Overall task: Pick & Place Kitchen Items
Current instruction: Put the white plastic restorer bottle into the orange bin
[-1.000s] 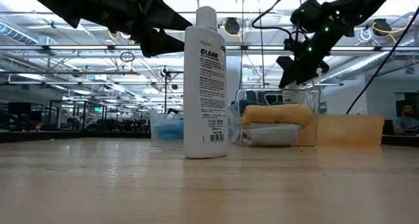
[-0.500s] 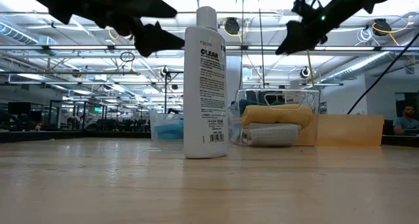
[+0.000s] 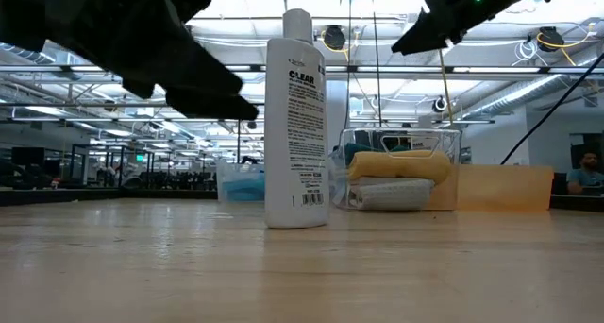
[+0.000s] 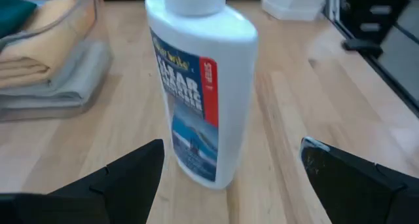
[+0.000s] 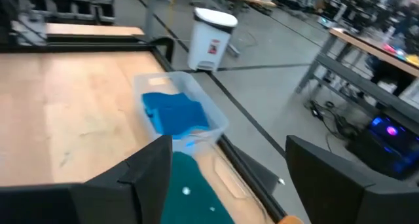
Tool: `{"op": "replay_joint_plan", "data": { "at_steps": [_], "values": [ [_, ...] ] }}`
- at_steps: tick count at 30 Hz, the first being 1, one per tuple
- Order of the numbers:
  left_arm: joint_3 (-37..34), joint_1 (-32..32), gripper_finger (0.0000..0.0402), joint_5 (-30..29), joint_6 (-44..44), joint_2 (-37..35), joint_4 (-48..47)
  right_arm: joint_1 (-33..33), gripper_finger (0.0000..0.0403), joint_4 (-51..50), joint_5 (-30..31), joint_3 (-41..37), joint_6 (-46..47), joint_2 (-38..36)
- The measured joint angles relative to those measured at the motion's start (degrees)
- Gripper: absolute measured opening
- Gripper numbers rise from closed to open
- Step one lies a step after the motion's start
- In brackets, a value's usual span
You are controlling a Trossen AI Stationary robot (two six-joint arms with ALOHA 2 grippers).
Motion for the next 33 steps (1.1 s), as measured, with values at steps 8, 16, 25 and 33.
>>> {"op": "replay_joint_plan", "data": {
  "at_steps": [8, 16, 25, 33],
  "values": [
    [0.1, -0.4, 0.0363, -9.7, -3.3, 8.9, 13.6, 5.8, 0.0251, 3.0, 0.1, 0.0, -0.1, 0.0],
    [3.9, 1.0, 0.0363, -11.7, -3.5, 15.0, 16.0, 11.8, 0.0251, 5.7, 0.2, 0.0, 0.7, 0.1],
    [8.0, 2.4, 0.0339, -11.2, -3.1, 17.7, 14.4, 19.2, 0.0251, 7.5, -0.2, 0.0, 1.8, 4.8],
    [8.4, 2.3, 0.0187, -7.7, -2.7, 17.7, 13.4, 24.3, 0.0251, 14.4, -10.2, 0.0, 7.4, 15.4]
  ]
}}
